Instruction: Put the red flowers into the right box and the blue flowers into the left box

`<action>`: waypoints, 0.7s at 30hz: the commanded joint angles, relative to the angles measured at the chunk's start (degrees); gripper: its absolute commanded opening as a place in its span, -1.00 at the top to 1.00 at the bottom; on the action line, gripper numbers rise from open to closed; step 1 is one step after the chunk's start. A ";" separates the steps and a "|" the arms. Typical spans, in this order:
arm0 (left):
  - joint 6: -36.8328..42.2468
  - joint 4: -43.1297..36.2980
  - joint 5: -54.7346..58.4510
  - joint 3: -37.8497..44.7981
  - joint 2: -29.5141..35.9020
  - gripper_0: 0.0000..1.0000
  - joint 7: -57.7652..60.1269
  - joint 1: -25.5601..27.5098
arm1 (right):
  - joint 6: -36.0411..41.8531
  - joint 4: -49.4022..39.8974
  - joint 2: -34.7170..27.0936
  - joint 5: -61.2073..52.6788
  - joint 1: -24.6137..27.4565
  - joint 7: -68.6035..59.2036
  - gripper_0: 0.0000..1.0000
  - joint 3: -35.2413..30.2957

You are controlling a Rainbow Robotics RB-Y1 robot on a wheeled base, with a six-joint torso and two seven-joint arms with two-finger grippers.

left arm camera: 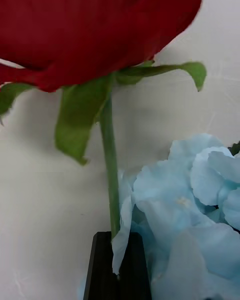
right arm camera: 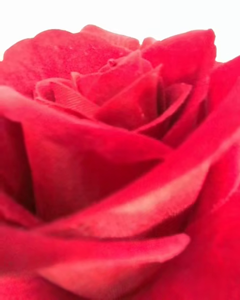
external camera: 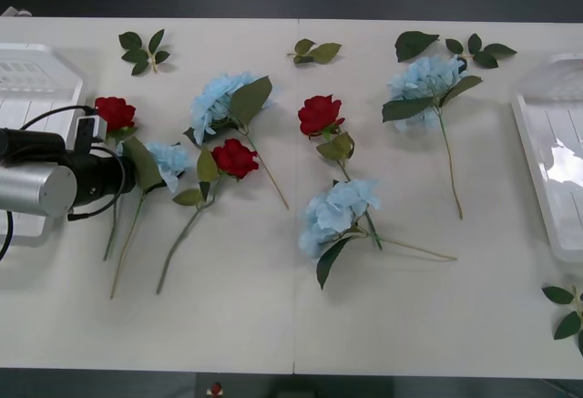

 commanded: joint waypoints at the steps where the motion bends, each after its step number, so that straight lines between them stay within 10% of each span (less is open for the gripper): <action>1: 5.33 -6.75 1.12 0.61 1.83 1.00 1.91 0.19 | -2.87 9.88 5.32 0.44 -1.24 0.47 1.00 0.88; 8: 18.51 -17.47 2.44 6.67 2.54 1.00 3.23 -0.60 | -6.13 20.95 11.12 0.61 -1.24 1.26 0.91 0.88; 9: 20.36 -18.96 2.61 7.37 2.54 1.00 3.50 -0.86 | -6.13 21.22 11.12 0.70 -1.24 1.44 -0.23 0.88; 11: 23.70 -21.16 2.88 8.60 2.54 1.00 3.94 -1.39 | -6.04 21.13 11.12 0.70 -1.33 1.70 -0.60 0.88; 21: 33.37 -26.52 4.37 13.88 2.54 1.00 4.99 -3.85 | -4.72 16.65 8.75 -5.54 -1.24 9.00 -1.00 -2.11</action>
